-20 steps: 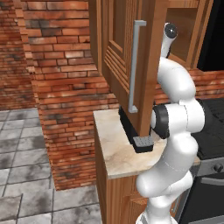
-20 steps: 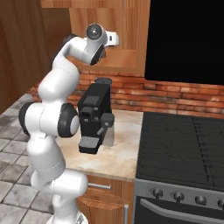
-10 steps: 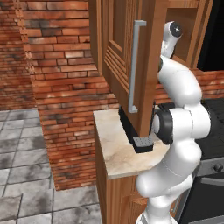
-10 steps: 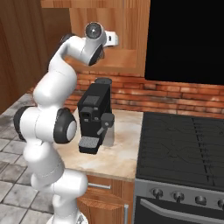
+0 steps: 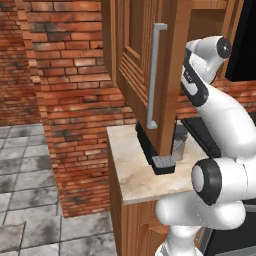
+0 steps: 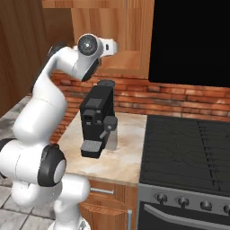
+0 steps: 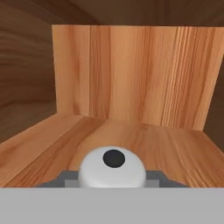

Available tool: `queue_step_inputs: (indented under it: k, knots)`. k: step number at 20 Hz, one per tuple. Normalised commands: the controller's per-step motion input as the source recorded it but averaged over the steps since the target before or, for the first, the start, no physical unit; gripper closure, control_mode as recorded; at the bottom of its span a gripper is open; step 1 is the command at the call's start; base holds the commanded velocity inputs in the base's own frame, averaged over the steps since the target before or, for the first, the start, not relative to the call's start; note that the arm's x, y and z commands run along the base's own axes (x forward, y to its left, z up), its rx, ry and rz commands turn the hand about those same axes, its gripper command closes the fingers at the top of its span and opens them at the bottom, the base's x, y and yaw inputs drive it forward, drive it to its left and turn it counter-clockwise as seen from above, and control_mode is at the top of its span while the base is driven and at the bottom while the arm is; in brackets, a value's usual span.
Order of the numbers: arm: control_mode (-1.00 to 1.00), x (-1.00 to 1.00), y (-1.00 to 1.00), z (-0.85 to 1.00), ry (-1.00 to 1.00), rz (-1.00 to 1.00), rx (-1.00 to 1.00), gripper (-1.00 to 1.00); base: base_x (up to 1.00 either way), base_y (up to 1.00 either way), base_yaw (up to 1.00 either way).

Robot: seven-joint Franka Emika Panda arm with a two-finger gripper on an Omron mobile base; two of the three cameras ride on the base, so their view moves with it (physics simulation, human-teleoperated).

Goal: Retrieve the shaker from the cabinet and place it next the steak on a plate on the dining table.

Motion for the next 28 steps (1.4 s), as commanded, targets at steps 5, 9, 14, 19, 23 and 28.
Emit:
queue_step_inputs:
  k: [5, 9, 14, 19, 23, 28]
  knots:
    - [-1.00, -1.00, 0.00, 0.22, -0.04, 0.05, 0.02, 1.00, 0.00, 0.00, 0.00]
    - [-1.00, -1.00, 0.00, 0.29, -0.04, 0.04, 0.03, 1.00, 0.00, 0.00, 0.00]
    - [-1.00, -1.00, 0.00, 0.45, -0.03, 0.01, 0.03, 1.00, 0.00, 0.00, 0.00]
    - [-1.00, -1.00, 0.00, 0.20, 0.08, 0.03, 0.00, 1.00, 0.00, 0.00, 0.00]
    - [-1.00, -1.00, 0.05, 0.00, 0.12, 0.02, -0.02, 1.00, 0.00, 0.00, 0.00]
    - [-1.00, -1.00, 0.19, 0.00, 0.04, 0.00, -0.03, 1.00, 0.00, 0.00, 0.00]
